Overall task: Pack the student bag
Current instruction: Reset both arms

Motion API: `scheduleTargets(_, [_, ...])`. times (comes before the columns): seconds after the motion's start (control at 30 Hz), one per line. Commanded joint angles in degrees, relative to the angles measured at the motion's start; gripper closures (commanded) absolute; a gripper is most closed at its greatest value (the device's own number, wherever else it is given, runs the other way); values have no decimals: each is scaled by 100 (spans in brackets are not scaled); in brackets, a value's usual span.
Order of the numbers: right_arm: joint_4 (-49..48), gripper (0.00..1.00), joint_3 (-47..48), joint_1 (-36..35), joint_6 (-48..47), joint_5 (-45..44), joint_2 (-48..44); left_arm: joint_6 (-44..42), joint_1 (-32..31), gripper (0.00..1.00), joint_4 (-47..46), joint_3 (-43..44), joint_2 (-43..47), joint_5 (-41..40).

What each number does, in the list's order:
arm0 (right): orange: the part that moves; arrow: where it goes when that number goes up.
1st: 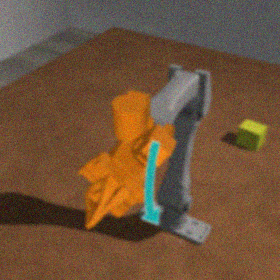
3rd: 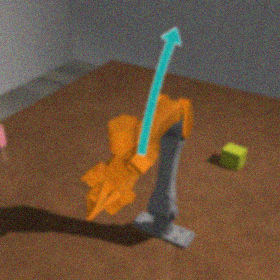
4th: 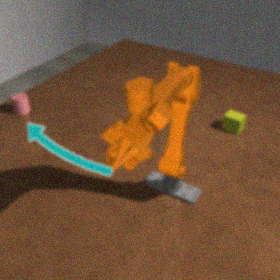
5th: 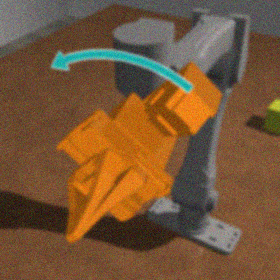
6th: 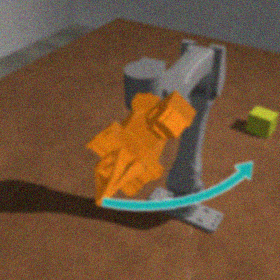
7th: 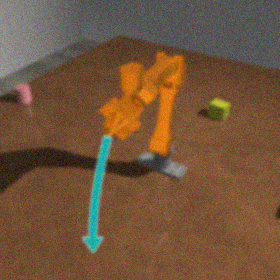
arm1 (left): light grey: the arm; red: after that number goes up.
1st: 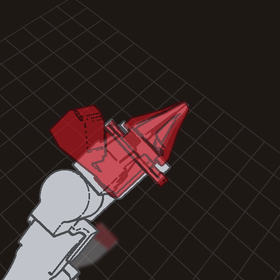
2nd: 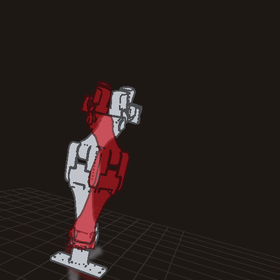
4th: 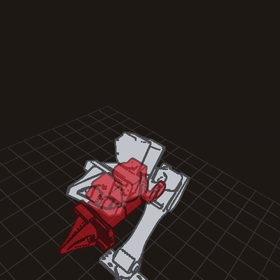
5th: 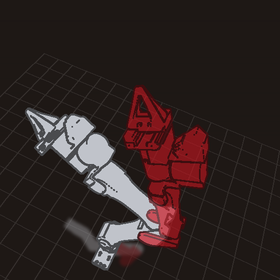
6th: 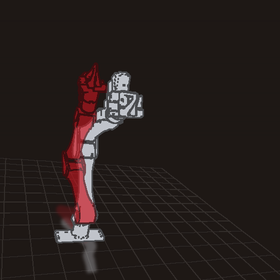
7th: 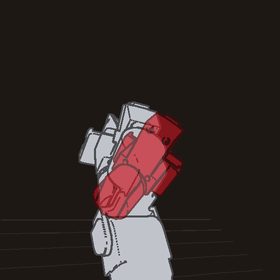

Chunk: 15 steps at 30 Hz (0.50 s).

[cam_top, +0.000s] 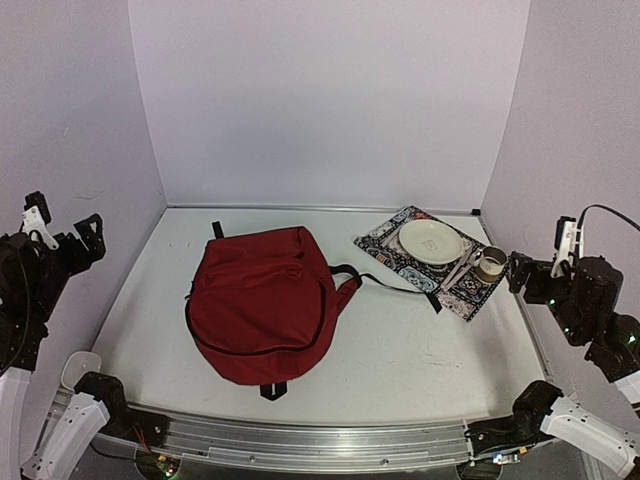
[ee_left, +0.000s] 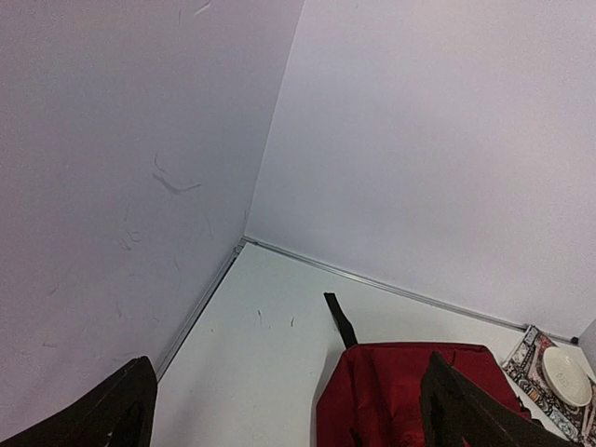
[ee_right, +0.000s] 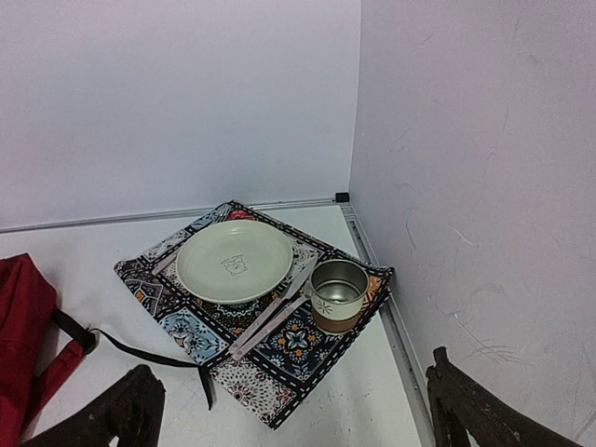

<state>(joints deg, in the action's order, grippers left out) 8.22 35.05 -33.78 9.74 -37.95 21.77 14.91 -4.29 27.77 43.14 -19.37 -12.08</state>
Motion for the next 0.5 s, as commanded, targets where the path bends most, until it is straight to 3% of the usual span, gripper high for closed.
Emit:
scheduleTargets(0.0, [-119, 2, -22, -15, -95, 26, 95, -55, 8, 0, -289, -128, 183, 94])
scheduleTargets(0.47, [-118, 2, 2, -15, -165, 43, 181, -85, 8, 0, -290, -229, 237, 200])
